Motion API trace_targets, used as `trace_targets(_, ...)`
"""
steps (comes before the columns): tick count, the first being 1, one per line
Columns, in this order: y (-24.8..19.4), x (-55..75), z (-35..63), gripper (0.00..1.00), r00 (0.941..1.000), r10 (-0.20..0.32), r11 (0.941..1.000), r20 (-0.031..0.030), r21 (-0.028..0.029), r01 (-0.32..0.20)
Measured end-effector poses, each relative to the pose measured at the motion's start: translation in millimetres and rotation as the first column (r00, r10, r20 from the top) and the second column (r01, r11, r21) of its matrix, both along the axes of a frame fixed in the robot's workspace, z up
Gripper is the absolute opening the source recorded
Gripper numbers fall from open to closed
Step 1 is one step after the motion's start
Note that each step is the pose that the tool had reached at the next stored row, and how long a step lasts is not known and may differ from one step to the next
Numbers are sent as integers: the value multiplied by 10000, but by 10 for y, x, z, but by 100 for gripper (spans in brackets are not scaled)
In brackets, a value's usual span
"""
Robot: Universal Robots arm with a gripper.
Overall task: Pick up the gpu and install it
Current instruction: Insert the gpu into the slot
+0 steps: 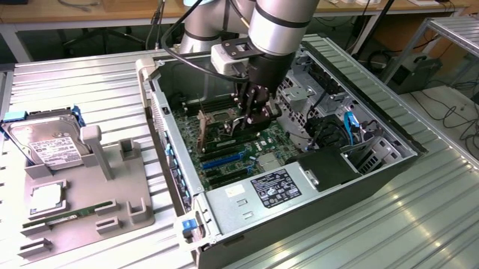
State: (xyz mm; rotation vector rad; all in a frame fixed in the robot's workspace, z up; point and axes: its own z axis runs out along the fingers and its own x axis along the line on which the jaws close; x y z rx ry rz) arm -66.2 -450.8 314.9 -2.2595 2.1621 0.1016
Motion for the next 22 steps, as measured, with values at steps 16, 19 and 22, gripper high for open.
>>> trace_targets(16, 0, -55, -46, 26, 10000, 0, 10000, 0, 0, 0)
trace_targets(19, 0, -65, -54, 26, 10000, 0, 10000, 0, 0, 0)
trace_targets(22, -2, -81, -67, 26, 10000, 1, 10000, 1, 1, -1)
